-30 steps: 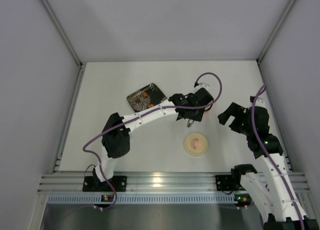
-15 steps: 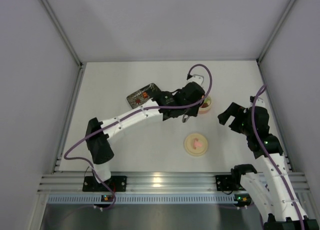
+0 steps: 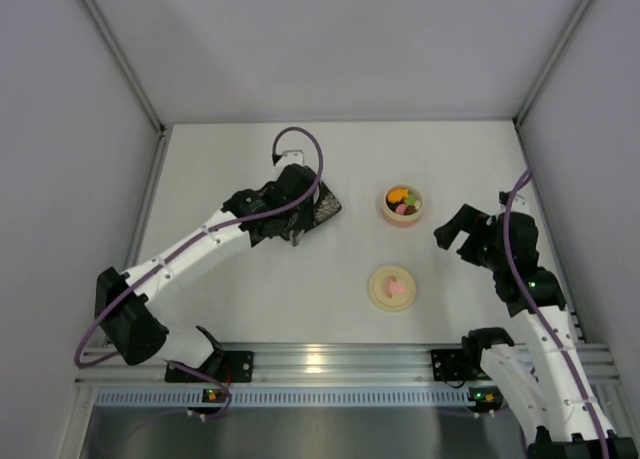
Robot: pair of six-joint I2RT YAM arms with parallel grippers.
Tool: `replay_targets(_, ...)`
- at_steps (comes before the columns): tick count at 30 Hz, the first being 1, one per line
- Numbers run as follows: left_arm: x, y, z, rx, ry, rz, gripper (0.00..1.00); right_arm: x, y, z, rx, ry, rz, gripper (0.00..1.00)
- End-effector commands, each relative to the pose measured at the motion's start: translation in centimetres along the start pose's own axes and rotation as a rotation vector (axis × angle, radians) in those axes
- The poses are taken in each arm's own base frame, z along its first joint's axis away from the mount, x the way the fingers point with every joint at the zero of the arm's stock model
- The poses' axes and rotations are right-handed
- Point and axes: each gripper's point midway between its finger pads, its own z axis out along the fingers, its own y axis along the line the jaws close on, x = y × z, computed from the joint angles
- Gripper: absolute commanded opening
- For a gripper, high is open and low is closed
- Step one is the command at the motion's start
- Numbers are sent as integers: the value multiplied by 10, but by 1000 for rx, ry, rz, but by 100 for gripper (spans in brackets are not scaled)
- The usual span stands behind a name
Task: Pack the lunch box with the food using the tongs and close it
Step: Pick up the fake food from the plate.
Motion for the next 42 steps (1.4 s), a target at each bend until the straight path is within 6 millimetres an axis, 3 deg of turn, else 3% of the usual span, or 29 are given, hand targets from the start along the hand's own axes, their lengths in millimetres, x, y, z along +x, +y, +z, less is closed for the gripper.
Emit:
replay_targets(1, 4, 11, 0, 12, -5, -48, 47, -7, 4, 3, -27, -29, 20, 99)
replay_targets(5, 2, 33, 20, -49, 1, -76, 47, -6, 7, 5, -44, -23, 25, 100)
replay_targets(15, -4, 54, 52, -140, 10, -89, 47, -6, 5, 6, -31, -20, 15, 99)
replay_targets(27, -15, 55, 72, -181, 1, -93, 46, -8, 5, 6, -25, -19, 10, 99)
replay_targets(42, -9, 59, 93, -217, 26, -87, 42, -8, 4, 6, -21, -21, 1, 100)
